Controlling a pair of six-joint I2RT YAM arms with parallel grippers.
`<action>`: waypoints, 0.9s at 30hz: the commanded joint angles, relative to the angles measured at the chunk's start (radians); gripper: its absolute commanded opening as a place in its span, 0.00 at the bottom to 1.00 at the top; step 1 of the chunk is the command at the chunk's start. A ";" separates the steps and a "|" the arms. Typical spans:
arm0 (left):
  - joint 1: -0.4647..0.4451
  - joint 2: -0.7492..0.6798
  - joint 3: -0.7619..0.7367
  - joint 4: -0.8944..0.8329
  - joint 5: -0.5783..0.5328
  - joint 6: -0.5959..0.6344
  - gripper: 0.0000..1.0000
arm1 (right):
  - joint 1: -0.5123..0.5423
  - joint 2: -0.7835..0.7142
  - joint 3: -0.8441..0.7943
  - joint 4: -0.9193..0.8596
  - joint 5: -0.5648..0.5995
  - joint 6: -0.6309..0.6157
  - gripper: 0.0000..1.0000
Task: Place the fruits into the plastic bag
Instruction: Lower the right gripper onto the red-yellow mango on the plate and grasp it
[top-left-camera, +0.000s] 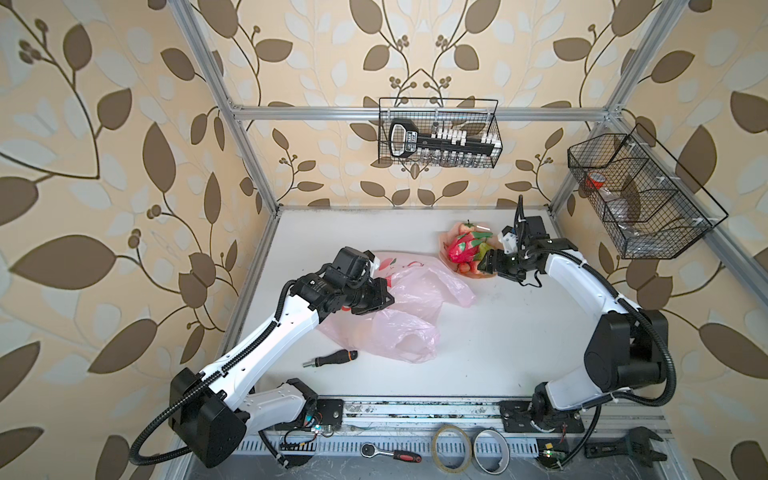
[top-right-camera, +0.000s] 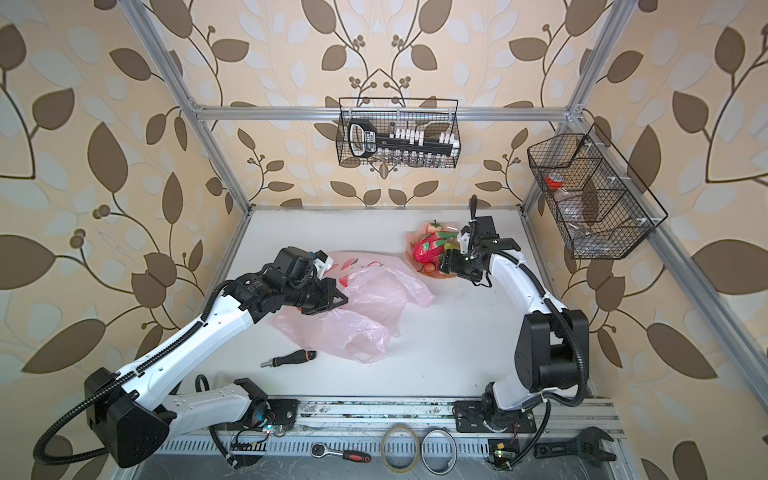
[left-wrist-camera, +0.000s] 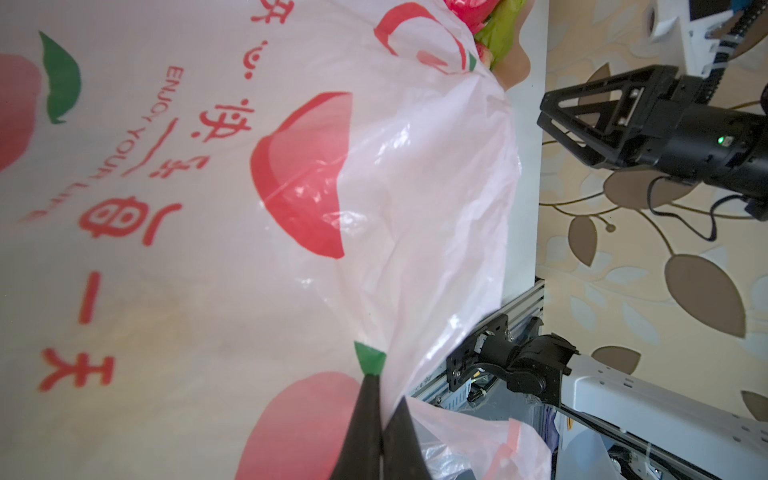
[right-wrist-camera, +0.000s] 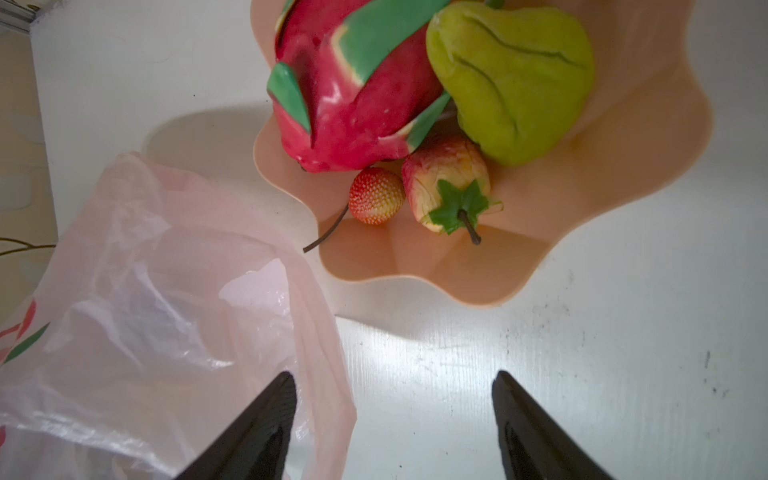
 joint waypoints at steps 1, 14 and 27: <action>0.003 -0.014 0.007 0.001 0.012 0.011 0.00 | 0.021 0.061 0.057 0.007 0.066 -0.043 0.73; 0.003 -0.015 0.009 -0.006 0.012 0.005 0.00 | 0.073 0.250 0.188 -0.009 0.198 -0.083 0.69; 0.002 -0.019 0.013 -0.017 0.020 0.008 0.00 | 0.085 0.319 0.190 0.022 0.266 -0.076 0.67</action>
